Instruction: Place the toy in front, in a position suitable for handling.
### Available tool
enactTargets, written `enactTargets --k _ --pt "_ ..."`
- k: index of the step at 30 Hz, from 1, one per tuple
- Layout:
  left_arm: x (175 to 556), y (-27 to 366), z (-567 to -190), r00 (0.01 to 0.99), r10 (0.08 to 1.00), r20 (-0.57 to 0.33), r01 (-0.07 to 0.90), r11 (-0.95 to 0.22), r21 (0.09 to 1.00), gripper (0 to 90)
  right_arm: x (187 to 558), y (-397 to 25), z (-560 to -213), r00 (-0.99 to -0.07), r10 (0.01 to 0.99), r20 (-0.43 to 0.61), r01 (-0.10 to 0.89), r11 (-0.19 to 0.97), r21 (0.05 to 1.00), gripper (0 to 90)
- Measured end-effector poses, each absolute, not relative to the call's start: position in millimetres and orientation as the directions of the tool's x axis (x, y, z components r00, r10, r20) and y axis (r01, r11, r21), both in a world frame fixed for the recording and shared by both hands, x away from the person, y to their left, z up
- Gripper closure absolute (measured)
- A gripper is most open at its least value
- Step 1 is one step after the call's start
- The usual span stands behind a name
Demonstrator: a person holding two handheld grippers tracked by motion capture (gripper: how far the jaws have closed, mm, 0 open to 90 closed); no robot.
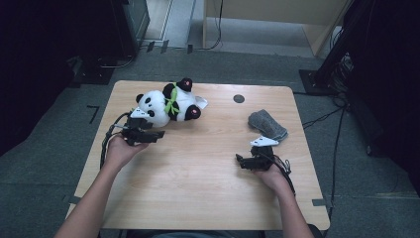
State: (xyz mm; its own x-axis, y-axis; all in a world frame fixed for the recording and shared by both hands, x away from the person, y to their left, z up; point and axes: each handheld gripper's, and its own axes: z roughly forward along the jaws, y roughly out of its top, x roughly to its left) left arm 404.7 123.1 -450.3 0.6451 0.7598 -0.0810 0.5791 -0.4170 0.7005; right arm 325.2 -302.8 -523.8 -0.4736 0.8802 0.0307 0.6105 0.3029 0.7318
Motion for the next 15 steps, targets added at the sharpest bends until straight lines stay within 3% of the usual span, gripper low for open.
enactTargets --k 15 --pt "429 105 -419 0.676 0.736 -0.021 0.528 -0.465 0.71 34.5 325 -303 -524 -0.475 0.88 0.03 0.61 0.304 0.732 12.3"
